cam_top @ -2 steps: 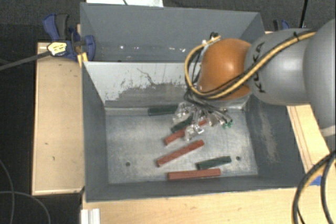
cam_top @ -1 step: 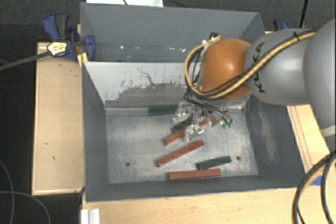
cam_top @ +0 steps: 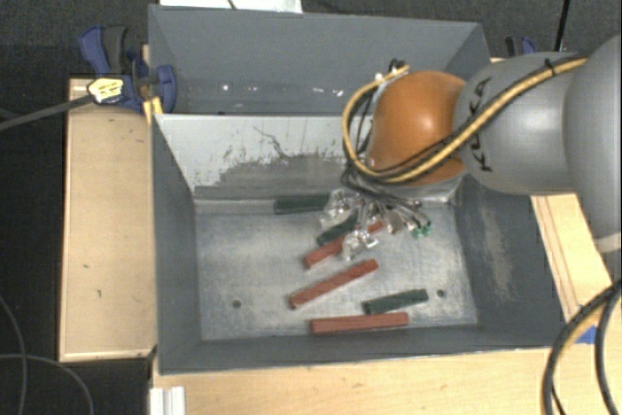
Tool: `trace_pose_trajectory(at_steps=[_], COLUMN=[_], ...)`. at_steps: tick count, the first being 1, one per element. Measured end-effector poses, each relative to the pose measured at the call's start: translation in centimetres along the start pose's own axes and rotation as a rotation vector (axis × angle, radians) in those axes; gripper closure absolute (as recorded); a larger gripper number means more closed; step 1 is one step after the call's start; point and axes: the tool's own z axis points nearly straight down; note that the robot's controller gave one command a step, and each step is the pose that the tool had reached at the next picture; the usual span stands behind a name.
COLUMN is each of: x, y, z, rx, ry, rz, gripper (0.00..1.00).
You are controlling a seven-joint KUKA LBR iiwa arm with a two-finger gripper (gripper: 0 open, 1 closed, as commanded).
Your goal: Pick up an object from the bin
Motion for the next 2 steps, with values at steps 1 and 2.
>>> trace_pose_trajectory(at_steps=[1, 2], x=[0.2, 0.3], y=[0.1, 0.1], z=[-1.0, -2.9], rx=[-0.003, -0.004], ry=[0.007, 0.011], rz=[-0.001, 0.000], gripper=[1.00, 1.00])
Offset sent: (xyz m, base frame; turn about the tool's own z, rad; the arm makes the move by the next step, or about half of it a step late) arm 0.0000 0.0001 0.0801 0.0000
